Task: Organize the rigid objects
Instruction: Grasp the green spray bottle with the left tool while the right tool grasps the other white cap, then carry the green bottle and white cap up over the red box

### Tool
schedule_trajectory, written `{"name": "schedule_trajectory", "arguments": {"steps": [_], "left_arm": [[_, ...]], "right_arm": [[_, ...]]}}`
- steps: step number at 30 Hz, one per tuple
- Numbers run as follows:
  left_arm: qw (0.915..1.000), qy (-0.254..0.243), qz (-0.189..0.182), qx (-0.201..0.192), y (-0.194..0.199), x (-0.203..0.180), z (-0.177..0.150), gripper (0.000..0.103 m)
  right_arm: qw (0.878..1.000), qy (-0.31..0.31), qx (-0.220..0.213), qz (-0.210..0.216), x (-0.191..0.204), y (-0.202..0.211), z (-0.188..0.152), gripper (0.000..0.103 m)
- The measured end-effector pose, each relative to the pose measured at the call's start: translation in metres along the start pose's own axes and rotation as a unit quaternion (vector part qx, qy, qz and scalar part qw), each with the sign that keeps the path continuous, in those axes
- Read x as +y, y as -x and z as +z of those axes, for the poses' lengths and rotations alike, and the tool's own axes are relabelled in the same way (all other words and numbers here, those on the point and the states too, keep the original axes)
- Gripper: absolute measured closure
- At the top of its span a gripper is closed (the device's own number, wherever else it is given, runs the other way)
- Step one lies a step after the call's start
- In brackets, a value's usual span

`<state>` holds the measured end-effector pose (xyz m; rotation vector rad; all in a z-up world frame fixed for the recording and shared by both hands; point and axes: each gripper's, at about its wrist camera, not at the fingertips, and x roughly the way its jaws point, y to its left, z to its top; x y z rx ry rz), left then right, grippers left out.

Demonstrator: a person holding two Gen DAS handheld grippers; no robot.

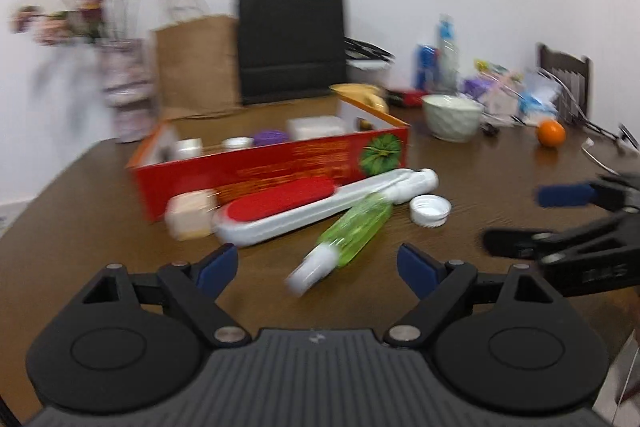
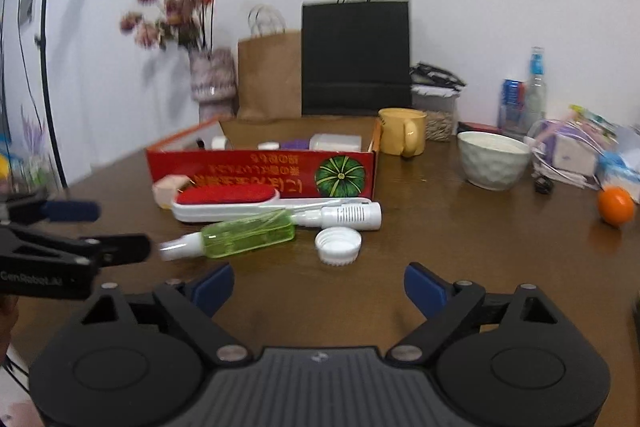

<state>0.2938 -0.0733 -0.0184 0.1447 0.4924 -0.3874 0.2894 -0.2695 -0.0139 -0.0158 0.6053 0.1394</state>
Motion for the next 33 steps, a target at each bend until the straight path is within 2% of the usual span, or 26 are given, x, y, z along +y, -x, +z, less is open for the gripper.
{"name": "schedule_trajectory", "arguments": {"steps": [3, 6, 10, 12, 14, 17, 22, 28, 33], "left_arm": [[0.9994, -0.015, -0.024, 0.02, -0.042, -0.002, 0.014, 0.023], [0.9983, -0.011, -0.037, 0.044, -0.074, 0.001, 0.022, 0.03], [0.9943, 0.006, -0.077, 0.073, -0.099, 0.002, 0.024, 0.033], [0.9926, 0.008, -0.083, 0.088, -0.11, 0.001, 0.023, 0.042], [0.9922, 0.009, -0.08, 0.095, -0.116, -0.001, 0.022, 0.065], [0.9927, -0.005, -0.081, 0.089, -0.113, -0.005, 0.02, 0.071], [0.994, -0.001, -0.069, 0.085, -0.089, -0.009, 0.016, 0.072], [0.9981, 0.037, -0.024, 0.043, -0.006, 0.001, 0.012, 0.072], [0.9978, 0.063, 0.013, 0.013, 0.063, 0.009, 0.006, 0.072]], "right_arm": [[1.0, 0.01, 0.029, 0.002, -0.006, -0.038, 0.013, 0.026], [0.999, 0.011, 0.048, 0.007, -0.014, -0.065, 0.021, 0.032], [0.997, 0.005, 0.071, 0.021, -0.022, -0.089, 0.027, 0.053], [0.997, 0.0, 0.077, 0.03, -0.023, -0.095, 0.026, 0.061], [0.997, -0.002, 0.075, 0.035, -0.023, -0.096, 0.023, 0.063], [0.997, -0.004, 0.07, 0.035, -0.023, -0.096, 0.021, 0.063], [0.998, -0.008, 0.046, 0.033, -0.016, -0.071, 0.022, 0.063], [0.998, -0.033, 0.002, 0.046, -0.001, 0.0, 0.004, 0.063], [0.997, -0.042, -0.02, 0.053, 0.018, 0.064, -0.019, 0.063]]}}
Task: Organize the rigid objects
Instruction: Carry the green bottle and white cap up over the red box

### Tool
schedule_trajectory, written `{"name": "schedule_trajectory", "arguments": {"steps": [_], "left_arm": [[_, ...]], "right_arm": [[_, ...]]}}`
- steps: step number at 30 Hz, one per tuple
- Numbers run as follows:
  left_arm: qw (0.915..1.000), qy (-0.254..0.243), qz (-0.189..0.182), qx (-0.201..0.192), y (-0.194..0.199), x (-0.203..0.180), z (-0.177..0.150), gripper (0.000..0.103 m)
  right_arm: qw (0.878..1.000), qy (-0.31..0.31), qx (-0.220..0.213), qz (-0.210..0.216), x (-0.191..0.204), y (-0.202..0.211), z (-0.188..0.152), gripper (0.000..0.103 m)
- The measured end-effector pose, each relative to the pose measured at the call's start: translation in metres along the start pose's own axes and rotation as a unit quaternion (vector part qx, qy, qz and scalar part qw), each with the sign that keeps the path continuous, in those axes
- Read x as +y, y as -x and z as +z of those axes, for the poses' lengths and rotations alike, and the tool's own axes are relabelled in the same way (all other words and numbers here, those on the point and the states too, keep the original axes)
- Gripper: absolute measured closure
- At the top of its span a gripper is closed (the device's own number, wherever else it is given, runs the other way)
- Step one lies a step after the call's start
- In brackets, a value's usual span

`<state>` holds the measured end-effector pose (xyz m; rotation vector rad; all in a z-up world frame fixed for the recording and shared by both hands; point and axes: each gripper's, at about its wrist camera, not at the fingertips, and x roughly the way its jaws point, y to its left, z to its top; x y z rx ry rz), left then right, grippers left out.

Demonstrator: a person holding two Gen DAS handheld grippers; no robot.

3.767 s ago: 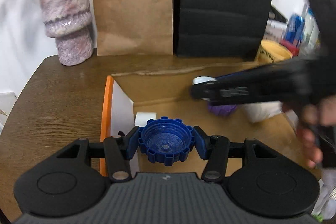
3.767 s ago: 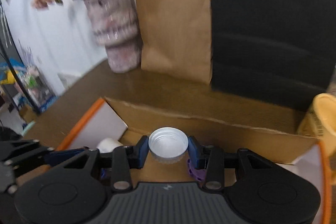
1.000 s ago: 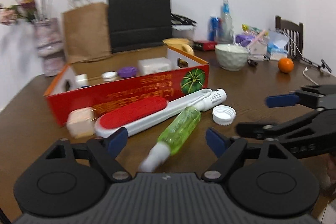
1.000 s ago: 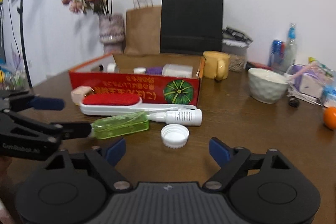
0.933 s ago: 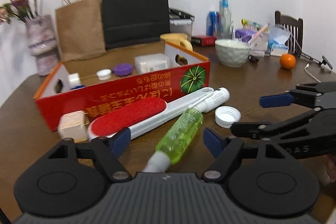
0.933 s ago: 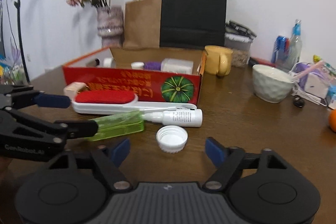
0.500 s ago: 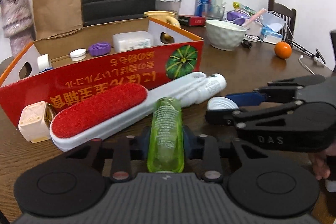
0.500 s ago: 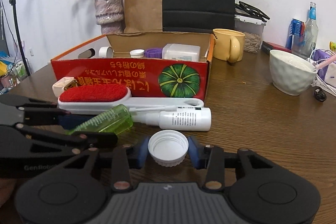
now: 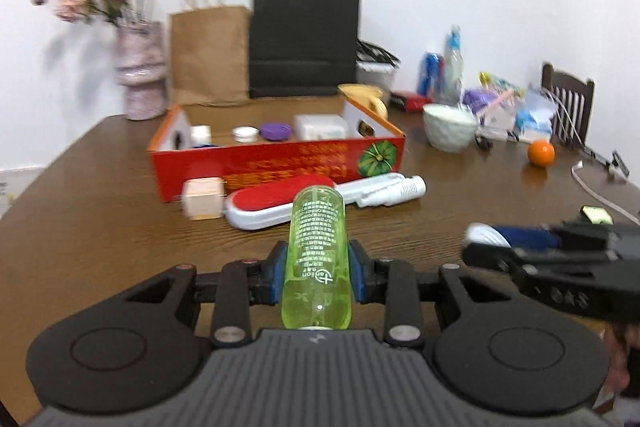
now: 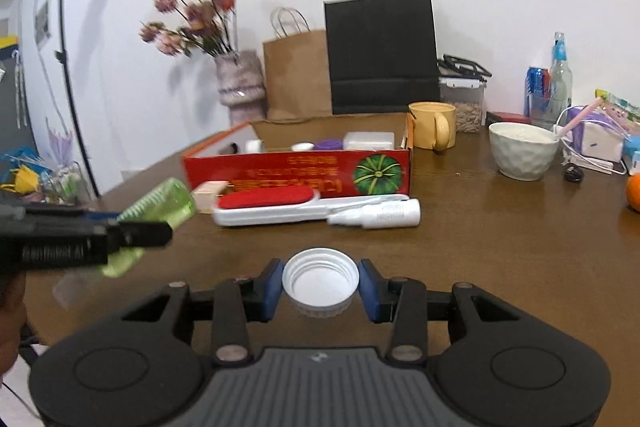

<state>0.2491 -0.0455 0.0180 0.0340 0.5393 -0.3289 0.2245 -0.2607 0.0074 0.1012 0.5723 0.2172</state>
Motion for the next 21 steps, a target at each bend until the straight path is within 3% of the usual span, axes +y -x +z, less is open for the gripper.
{"name": "schedule_trajectory", "arguments": {"steps": [13, 21], "left_arm": [[0.998, 0.028, 0.014, -0.056, 0.113, 0.006, -0.022, 0.072], [0.9972, 0.034, 0.019, -0.065, 0.116, 0.011, -0.025, 0.072]], "right_arm": [[0.997, 0.034, -0.064, -0.004, 0.054, 0.11, -0.02, 0.063], [0.998, 0.031, -0.053, 0.005, 0.054, 0.097, -0.021, 0.063]]}}
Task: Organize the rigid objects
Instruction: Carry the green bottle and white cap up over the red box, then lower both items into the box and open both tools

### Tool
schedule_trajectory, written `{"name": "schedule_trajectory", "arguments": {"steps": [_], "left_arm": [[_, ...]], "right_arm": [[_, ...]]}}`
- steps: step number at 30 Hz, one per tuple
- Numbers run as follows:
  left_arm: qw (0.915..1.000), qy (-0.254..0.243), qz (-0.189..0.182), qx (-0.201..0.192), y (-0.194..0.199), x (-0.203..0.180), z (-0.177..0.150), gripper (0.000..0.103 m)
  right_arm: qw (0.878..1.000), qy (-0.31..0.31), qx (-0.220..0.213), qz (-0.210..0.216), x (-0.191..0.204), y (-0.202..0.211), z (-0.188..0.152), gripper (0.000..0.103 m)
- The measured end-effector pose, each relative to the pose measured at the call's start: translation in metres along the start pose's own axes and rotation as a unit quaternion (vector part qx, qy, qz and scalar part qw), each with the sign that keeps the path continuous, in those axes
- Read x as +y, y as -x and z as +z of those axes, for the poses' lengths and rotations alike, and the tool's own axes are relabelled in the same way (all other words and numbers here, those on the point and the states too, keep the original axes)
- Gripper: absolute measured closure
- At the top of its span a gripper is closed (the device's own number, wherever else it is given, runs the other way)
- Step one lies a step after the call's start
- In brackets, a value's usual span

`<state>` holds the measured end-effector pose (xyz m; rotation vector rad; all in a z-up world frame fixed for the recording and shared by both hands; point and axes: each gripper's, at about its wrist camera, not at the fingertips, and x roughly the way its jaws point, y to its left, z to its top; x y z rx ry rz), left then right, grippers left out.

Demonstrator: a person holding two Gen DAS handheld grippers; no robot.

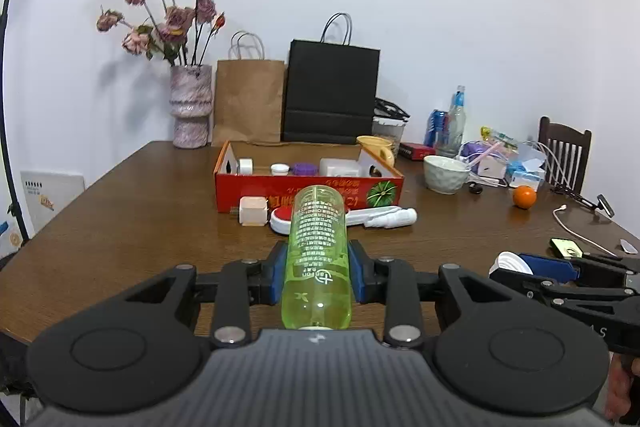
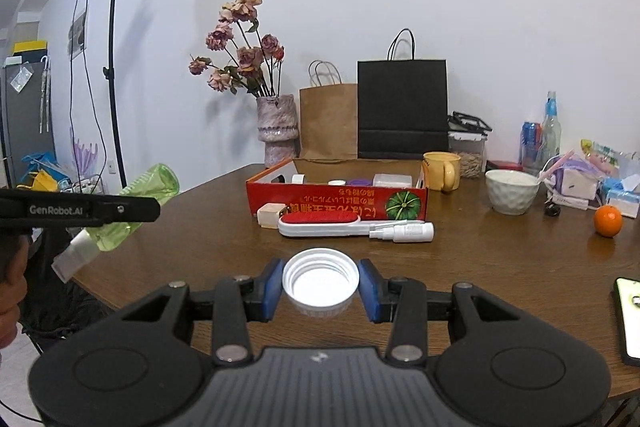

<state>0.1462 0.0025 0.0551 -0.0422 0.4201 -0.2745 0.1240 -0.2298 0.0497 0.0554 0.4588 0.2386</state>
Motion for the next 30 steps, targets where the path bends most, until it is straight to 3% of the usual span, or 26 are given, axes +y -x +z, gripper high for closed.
{"name": "schedule_trajectory", "arguments": {"steps": [8, 16, 20, 24, 30], "left_arm": [[0.9997, 0.011, 0.013, 0.017, -0.054, 0.017, 0.017, 0.072], [0.9998, 0.006, -0.013, 0.015, -0.153, 0.041, 0.091, 0.072], [0.9978, 0.031, -0.017, 0.056, -0.227, 0.055, 0.128, 0.072], [0.9926, 0.066, -0.007, 0.101, -0.3, 0.07, 0.151, 0.072], [0.9753, 0.125, 0.028, 0.18, -0.408, 0.094, 0.153, 0.072]], "right_arm": [[1.0, 0.01, 0.018, 0.003, -0.015, -0.058, 0.018, 0.063], [0.999, 0.03, -0.003, 0.045, -0.04, -0.147, 0.098, 0.063], [0.997, 0.045, 0.002, 0.059, -0.053, -0.209, 0.143, 0.063], [0.996, 0.019, 0.04, 0.082, -0.071, -0.284, 0.176, 0.063], [0.987, -0.03, 0.129, 0.095, -0.089, -0.403, 0.192, 0.063]]}}
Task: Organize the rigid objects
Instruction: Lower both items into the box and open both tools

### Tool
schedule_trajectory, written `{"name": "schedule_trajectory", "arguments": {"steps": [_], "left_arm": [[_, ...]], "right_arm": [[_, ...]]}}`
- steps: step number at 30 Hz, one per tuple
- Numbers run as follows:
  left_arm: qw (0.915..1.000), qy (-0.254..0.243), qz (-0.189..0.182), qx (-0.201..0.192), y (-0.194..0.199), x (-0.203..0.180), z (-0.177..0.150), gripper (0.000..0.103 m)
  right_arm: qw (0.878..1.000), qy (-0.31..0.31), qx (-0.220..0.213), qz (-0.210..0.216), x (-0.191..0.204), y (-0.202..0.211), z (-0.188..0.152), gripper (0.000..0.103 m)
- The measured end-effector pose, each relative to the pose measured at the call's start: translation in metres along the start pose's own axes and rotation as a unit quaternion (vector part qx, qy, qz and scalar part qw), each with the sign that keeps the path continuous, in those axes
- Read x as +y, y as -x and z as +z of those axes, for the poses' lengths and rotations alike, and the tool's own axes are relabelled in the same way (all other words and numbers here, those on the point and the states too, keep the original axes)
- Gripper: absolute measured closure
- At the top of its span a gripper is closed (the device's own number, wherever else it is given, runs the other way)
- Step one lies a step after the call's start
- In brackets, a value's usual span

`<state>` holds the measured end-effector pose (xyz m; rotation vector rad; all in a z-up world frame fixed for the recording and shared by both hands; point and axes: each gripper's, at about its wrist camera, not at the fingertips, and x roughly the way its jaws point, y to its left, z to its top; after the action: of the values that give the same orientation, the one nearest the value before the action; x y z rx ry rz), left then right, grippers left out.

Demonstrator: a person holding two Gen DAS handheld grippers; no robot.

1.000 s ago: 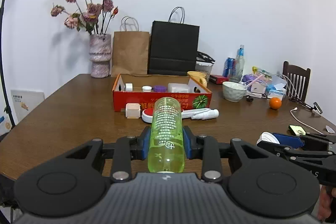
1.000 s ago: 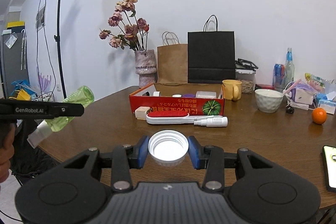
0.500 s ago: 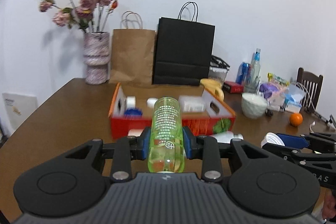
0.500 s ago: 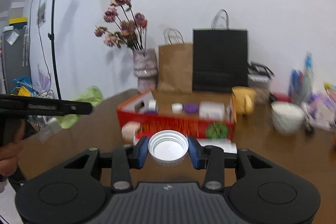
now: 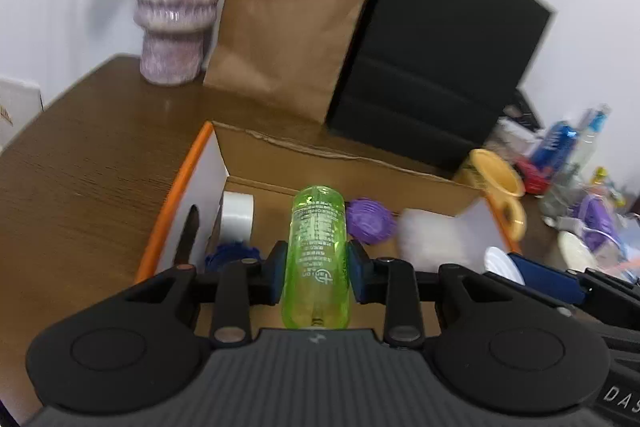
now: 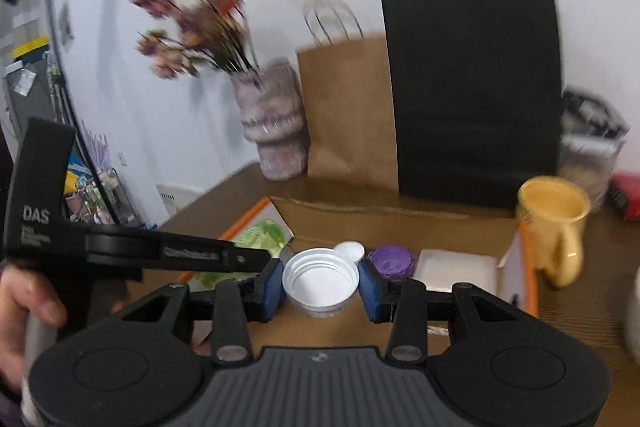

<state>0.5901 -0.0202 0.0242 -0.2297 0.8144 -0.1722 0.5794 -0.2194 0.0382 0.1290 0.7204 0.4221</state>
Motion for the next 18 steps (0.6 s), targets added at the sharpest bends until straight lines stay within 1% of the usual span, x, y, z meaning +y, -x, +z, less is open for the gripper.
{"name": "schedule_trajectory", "arguments": {"steps": [2, 3, 4, 5, 7, 8, 10, 11, 12, 13, 14, 18], "left_arm": [[0.9997, -0.002, 0.016, 0.019, -0.025, 0.002, 0.004, 0.071], [0.9994, -0.001, 0.016, 0.032, -0.036, 0.004, 0.005, 0.071], [0.9989, 0.006, 0.017, 0.043, -0.046, 0.008, 0.007, 0.071], [0.9983, 0.019, 0.028, 0.046, -0.051, 0.013, 0.008, 0.069], [0.9986, 0.026, 0.034, 0.032, -0.055, 0.02, 0.009, 0.063], [0.9989, 0.027, 0.031, 0.023, -0.053, 0.022, 0.009, 0.063], [0.9993, 0.027, 0.023, 0.012, -0.048, 0.027, 0.011, 0.062], [0.9995, 0.026, 0.016, 0.009, -0.046, 0.028, 0.013, 0.06], [0.9996, 0.025, 0.009, 0.004, -0.042, 0.029, 0.015, 0.058], [0.9997, 0.024, 0.006, -0.001, -0.038, 0.03, 0.017, 0.052], [0.9997, 0.023, 0.007, -0.007, -0.032, 0.029, 0.02, 0.05], [0.9995, 0.013, 0.012, -0.025, -0.008, 0.025, 0.024, 0.044]], "right_arm": [[1.0, -0.003, 0.029, -0.009, -0.006, -0.035, 0.007, 0.063], [0.999, -0.009, 0.042, -0.01, -0.009, -0.051, 0.008, 0.063], [0.998, -0.018, 0.055, -0.013, -0.011, -0.067, 0.009, 0.063], [0.998, -0.025, 0.064, -0.015, -0.015, -0.078, 0.007, 0.063], [0.996, -0.041, 0.075, -0.023, -0.02, -0.099, 0.007, 0.062], [0.996, -0.048, 0.076, -0.025, -0.022, -0.105, 0.006, 0.062], [0.995, -0.056, 0.082, -0.02, -0.024, -0.11, 0.008, 0.062], [0.995, -0.062, 0.078, -0.016, -0.025, -0.11, 0.009, 0.062], [0.995, -0.063, 0.076, -0.015, -0.025, -0.108, 0.009, 0.059], [0.995, -0.06, 0.075, -0.018, -0.025, -0.107, 0.011, 0.053], [0.995, -0.058, 0.074, -0.02, -0.024, -0.104, 0.011, 0.048], [0.996, -0.054, 0.064, -0.018, -0.019, -0.081, 0.016, 0.046]]}}
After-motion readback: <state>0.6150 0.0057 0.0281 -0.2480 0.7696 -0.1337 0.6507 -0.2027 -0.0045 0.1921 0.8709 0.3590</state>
